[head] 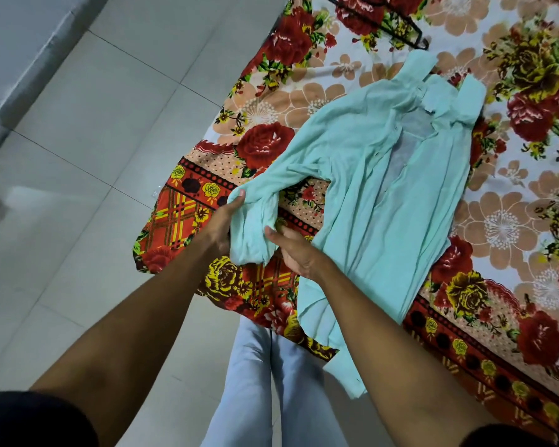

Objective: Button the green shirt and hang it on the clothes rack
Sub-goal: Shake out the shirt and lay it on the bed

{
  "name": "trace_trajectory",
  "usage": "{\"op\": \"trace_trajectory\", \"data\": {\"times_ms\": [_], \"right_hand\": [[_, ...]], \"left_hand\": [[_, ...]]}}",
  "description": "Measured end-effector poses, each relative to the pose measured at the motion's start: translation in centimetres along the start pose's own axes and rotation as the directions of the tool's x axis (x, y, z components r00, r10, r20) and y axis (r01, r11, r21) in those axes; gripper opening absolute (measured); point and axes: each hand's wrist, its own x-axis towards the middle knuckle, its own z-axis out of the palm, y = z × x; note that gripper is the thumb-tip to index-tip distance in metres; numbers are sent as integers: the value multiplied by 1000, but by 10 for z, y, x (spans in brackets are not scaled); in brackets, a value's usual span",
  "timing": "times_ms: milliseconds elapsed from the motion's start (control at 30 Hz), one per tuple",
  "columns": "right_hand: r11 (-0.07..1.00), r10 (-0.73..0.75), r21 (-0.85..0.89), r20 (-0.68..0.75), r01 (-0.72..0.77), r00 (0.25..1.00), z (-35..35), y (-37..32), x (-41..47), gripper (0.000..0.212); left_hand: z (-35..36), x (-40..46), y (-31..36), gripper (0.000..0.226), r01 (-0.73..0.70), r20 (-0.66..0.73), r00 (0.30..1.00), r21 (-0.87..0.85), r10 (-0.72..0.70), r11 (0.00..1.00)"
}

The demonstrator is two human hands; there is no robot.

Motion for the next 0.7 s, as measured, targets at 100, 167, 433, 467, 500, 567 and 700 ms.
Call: {"op": "trace_trajectory", "data": {"times_ms": [100,167,433,467,500,567,700], "right_hand": [[932,-67,-361,-200,-10,978,0,0,3,41],[870,-151,-492,-351,-45,924,3,-2,1,41],[848,40,-524,-92,-83,995,1,2,-20,37],[844,44,-530,-85,-82,995,0,4,-20,36],[842,33,-534,-102,-82,994,0,5,-20,37],[833,-43,-549,-175,-61,984,0,8,-18,40],[846,-107,-522,-357,-104,928,3,16,-11,32]], "left_hand": [[-8,-7,-3,51,-32,-17,999,267,38,963],[-13,-15,-9,50,5,-16,1000,483,3,876],[-18,-28,-17,12,-53,-294,943,340,160,939],[-21,-28,-19,15,-73,-295,939,331,177,941],[-23,-29,-20,20,-87,-284,940,334,188,938],[-27,-37,-22,30,-61,-222,961,406,163,912],[-45,-48,-35,46,83,-92,996,743,-22,665]]}}
